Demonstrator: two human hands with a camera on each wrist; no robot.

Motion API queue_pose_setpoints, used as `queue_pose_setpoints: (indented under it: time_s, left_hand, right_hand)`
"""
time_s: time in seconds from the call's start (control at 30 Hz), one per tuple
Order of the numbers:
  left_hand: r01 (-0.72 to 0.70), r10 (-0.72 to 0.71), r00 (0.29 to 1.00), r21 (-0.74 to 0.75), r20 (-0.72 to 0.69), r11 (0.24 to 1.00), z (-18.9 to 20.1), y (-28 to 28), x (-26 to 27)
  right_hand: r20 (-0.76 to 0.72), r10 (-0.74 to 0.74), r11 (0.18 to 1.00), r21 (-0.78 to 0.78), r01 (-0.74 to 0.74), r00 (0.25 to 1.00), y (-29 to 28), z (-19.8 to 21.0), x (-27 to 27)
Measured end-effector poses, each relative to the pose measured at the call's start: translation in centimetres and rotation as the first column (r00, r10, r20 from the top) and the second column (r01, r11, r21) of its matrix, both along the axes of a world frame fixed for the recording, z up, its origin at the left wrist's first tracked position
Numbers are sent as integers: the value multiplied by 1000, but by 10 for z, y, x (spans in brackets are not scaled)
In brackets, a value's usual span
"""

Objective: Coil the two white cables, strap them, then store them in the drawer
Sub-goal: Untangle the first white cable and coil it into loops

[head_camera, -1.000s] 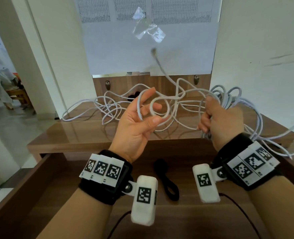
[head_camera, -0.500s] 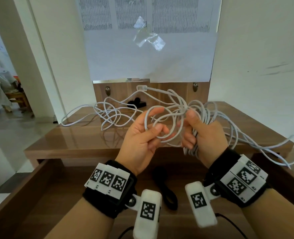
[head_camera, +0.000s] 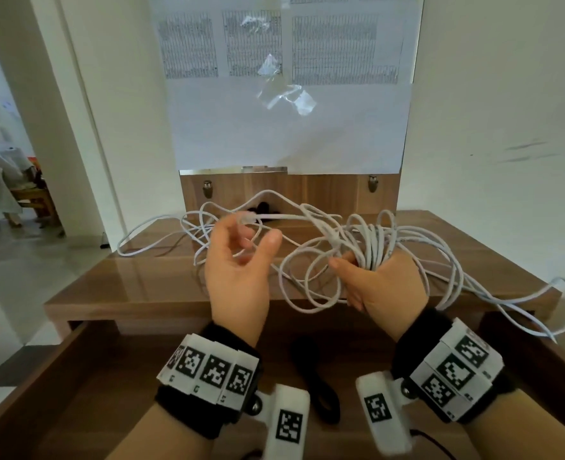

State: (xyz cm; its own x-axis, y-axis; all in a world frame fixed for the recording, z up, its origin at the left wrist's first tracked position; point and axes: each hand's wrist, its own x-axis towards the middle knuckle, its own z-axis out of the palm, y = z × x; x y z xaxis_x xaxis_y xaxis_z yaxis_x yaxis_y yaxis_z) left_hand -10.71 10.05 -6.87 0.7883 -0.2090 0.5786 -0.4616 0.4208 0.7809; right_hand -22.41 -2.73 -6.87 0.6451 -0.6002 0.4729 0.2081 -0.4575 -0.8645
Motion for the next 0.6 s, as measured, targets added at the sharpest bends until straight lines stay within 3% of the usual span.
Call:
queue_pose_setpoints:
  time_s: [0.07, 0.13, 0.23, 0.43, 0.6]
  left_hand:
    - [-117, 112, 991, 65, 68, 991, 2, 1, -1]
    - [-188, 150, 960, 145, 237, 971, 3, 2, -7]
    - [-178, 41, 917, 313, 398, 933, 2, 0, -14]
    - [-82, -58, 948, 419, 312, 904, 1, 1, -2]
    - [-99, 50, 982, 267, 184, 958, 4, 7, 8]
  right_hand:
    - [-58, -35, 996, -81, 30, 998, 1, -2, 0]
    - [-102, -43, 987, -158, 26, 994, 4, -4, 1]
    - [-113, -56, 974, -226, 30, 992, 11, -4, 2]
    - [-26, -59, 972, -228, 51, 998, 5, -1, -1]
    - [16, -66, 988, -136, 67, 998, -3, 2, -2]
